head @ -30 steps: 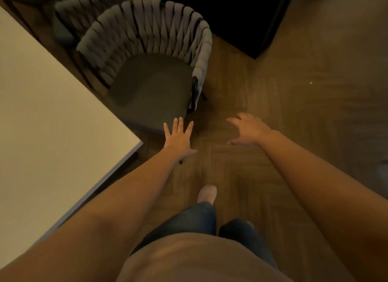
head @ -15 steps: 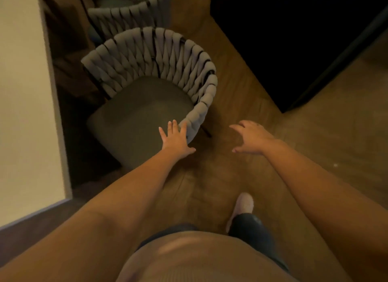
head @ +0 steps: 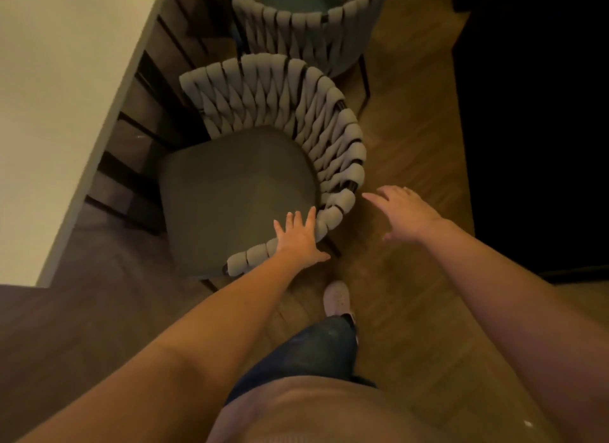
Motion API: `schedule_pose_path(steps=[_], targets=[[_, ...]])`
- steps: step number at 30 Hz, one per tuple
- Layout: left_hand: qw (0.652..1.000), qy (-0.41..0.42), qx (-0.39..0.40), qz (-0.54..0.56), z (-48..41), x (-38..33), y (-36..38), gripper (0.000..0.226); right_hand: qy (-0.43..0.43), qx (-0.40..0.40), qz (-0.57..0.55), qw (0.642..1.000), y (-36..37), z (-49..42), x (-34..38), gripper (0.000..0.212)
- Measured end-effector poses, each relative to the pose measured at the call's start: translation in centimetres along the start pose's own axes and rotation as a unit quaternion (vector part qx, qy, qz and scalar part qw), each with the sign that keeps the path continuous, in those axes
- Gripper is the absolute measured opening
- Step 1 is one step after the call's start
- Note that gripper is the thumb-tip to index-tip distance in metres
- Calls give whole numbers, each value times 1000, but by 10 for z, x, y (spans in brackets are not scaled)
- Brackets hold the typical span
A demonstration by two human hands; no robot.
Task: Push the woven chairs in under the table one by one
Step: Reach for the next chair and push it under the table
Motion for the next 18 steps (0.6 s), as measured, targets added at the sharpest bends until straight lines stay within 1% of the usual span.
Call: schedule_pose_path(steps=[2,5,9,11,15,18], targets=[[999,0,25,21,-16,-14,7,108,-28,12,23,999,-4,-22,-8,96],[995,-31,37,84,-38,-27,8,100,-94,28,78,992,-17,-64,-19,93],[986,-92,48,133,-57,-28,4,79,-178,33,146,973,-36,-120,-26,89],[984,-115,51,126,-64,-26,3,68,-213,34,173,961,-36,-144,-24,85],[976,-178,57,112,-76,-24,8,57,-301,45,246,920,-31,-186,-18,72],[970,-221,37,96,-79,-24,7,38,-372,35,297,878,-36,-210,-13,66]])
Point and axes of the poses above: each hand's wrist, its own z-axis away from the middle knuckle, its own y-axis out of the palm, x = y × z, the point moved 9 cm from there along -z, towards the middle knuckle, and after that the axes turned 2 degrees about -x, right-handed, at the moved point
